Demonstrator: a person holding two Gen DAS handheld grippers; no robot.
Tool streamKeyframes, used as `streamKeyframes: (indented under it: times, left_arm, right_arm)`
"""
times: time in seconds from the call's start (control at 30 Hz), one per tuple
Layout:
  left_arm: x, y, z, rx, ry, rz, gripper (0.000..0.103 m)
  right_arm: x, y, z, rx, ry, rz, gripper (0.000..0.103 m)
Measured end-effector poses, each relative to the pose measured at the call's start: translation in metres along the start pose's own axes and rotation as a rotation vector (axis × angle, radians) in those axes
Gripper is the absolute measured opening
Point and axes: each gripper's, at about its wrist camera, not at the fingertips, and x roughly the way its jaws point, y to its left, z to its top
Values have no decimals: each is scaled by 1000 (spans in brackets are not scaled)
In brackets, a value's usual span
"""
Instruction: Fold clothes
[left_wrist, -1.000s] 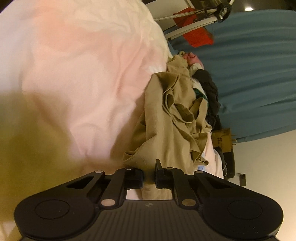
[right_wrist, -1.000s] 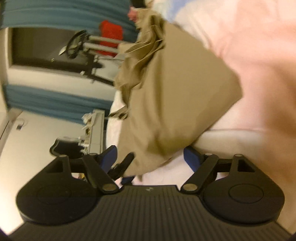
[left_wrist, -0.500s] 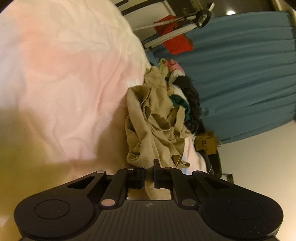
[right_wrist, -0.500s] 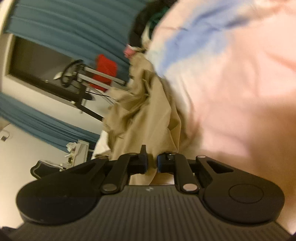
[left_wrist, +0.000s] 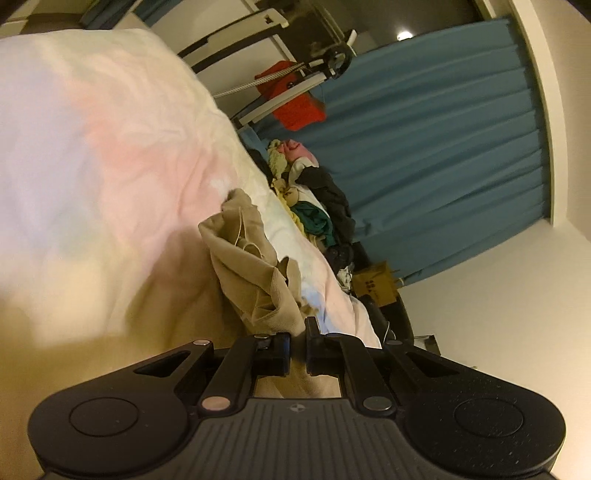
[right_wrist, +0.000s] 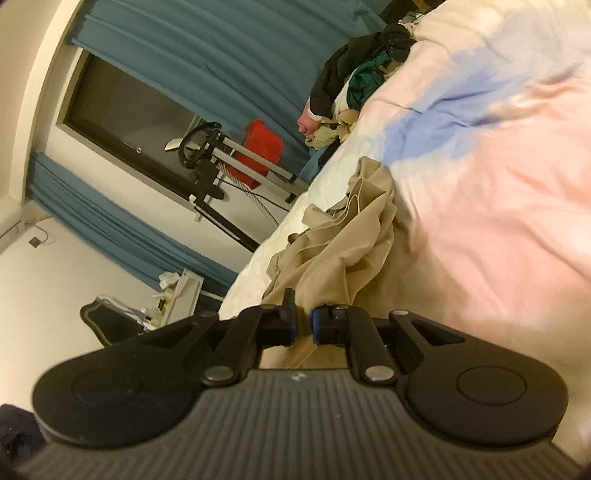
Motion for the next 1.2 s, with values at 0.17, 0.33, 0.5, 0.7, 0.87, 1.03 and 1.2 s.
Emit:
streamKeyframes:
  times: [0.17,0.33,0.5,0.7,0.87,1.03,1.2]
  left_arm:
    - [-65,-7,-39,-29,-13,-34,7]
    - [-82,-14,-53,-57,-25,-35,7]
    - [-13,-43,-8,41,19,17,8]
    - [95,-61,48,122,54,145,8]
    - [176,-37,72,172,128,217,11]
    - [213,1,78,178,158,243,10]
    - [217,-10,79,292,204,196,49]
  right_arm:
    - [-73,4,-37,12,-28,-14,12]
    - [-113,20,-49,-45,-70,-39,12]
    - [-83,17,-22,-7,-78,-83,12]
    - [13,17,42,45,-63,-159,13]
    - [99,-2,73,69,-8,-272,14]
    - [149,-37,75,68,67,-286,14]
    - [152,-38,72,-32,103,-243,15]
